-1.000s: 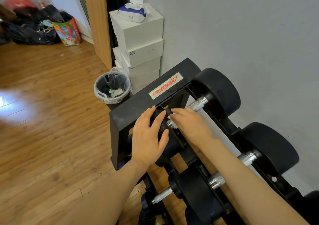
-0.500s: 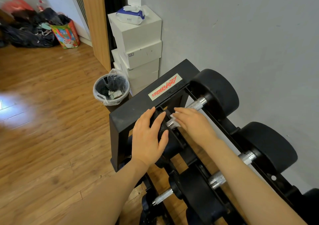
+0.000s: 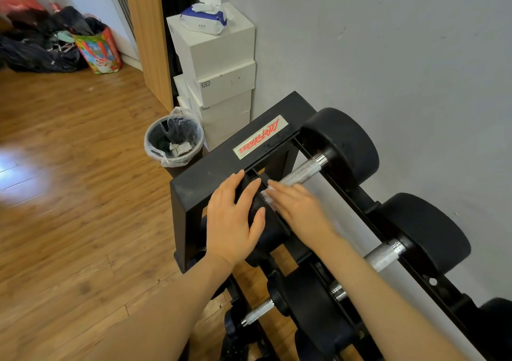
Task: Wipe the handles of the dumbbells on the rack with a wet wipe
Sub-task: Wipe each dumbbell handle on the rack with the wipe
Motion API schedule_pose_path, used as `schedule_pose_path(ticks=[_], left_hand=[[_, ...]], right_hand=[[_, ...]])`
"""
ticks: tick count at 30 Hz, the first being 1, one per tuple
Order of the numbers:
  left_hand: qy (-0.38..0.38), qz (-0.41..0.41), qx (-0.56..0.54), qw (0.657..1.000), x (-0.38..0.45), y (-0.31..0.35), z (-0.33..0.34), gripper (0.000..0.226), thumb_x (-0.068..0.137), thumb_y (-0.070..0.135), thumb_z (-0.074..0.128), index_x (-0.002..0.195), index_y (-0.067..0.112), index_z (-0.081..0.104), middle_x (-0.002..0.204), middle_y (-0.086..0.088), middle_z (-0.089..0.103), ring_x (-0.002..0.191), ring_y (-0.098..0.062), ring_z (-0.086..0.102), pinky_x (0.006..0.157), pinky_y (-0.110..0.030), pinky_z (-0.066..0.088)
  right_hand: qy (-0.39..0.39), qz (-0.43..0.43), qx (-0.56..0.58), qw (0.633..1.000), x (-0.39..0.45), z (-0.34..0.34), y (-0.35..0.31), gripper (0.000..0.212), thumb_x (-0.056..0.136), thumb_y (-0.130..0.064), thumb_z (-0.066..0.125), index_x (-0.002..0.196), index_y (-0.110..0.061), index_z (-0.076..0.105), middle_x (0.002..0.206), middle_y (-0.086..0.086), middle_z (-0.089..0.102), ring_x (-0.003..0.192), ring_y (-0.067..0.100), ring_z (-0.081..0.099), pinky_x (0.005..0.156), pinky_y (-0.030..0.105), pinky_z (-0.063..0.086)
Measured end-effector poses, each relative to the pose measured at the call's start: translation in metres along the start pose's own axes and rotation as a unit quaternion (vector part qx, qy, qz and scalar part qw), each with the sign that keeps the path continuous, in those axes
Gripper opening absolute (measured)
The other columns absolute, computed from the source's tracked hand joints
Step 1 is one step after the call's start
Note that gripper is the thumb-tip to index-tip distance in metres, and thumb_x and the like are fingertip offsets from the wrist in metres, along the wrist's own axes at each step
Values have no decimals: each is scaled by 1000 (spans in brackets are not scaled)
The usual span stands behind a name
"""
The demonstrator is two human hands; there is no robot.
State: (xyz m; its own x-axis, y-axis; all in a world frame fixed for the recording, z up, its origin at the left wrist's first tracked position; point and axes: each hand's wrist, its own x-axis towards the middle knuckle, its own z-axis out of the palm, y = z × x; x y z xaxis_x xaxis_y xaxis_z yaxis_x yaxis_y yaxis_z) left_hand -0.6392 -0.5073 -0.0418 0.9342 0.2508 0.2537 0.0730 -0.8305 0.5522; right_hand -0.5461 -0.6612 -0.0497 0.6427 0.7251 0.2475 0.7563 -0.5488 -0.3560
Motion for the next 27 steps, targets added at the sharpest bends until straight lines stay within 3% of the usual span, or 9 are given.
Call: schedule_pose_path(ticks=[3, 6, 9, 13, 19, 24, 27], left_hand=[[3, -1, 1, 1000, 0, -1, 1, 51, 93, 41, 44, 137, 17, 55, 147, -11, 45, 136, -30, 41, 110, -43, 30], [-4, -5, 6, 1000, -1, -2, 2, 52, 93, 42, 42, 138, 18, 54, 148, -11, 44, 137, -30, 40, 110, -43, 28], [-6, -4, 5, 1000, 0, -2, 2, 53, 92, 42, 43, 137, 17, 55, 147, -12, 45, 136, -31, 40, 109, -46, 30], [-2, 4, 6, 1000, 0, -2, 1, 51, 92, 41, 44, 136, 16, 56, 147, -12, 45, 135, -31, 41, 109, -46, 31], [-5, 3, 12, 1000, 0, -1, 0, 51, 93, 41, 43, 136, 16, 56, 147, -12, 45, 136, -30, 40, 109, -43, 28], [0, 4, 8, 1000, 0, -1, 0, 51, 93, 41, 44, 136, 16, 56, 146, -13, 46, 134, -31, 42, 108, -47, 32], [0, 8, 11, 1000, 1, 0, -1, 51, 93, 40, 44, 135, 14, 57, 145, -14, 47, 133, -31, 43, 107, -47, 33]], right_hand=[[-11, -21, -25, 999, -1, 2, 1, 50, 74, -2, 78, 122, -8, 64, 129, 11, 62, 97, 29, 63, 75, 43, 58], [50, 2, -58, 997, 0, 1, 19, 49, 74, -4, 80, 120, -12, 66, 127, 9, 63, 94, 25, 63, 76, 39, 57], [114, 38, -36, 992, -9, 11, 21, 39, 84, -8, 68, 123, -9, 66, 129, 10, 61, 98, 25, 62, 83, 37, 56], [85, -28, 23, 996, -19, 26, 4, 40, 91, -17, 50, 128, -4, 59, 133, 14, 58, 104, 28, 61, 84, 40, 56], [172, 3, -19, 985, -19, 21, 26, 32, 90, -16, 57, 118, -4, 66, 126, 12, 63, 93, 25, 62, 78, 38, 56], [130, -63, 29, 989, -20, 33, 15, 35, 90, -16, 60, 123, -3, 62, 128, 14, 62, 99, 26, 62, 81, 39, 57], [159, -17, 18, 987, -18, 28, 21, 33, 89, -19, 58, 117, -3, 66, 123, 14, 64, 99, 26, 64, 82, 38, 57]])
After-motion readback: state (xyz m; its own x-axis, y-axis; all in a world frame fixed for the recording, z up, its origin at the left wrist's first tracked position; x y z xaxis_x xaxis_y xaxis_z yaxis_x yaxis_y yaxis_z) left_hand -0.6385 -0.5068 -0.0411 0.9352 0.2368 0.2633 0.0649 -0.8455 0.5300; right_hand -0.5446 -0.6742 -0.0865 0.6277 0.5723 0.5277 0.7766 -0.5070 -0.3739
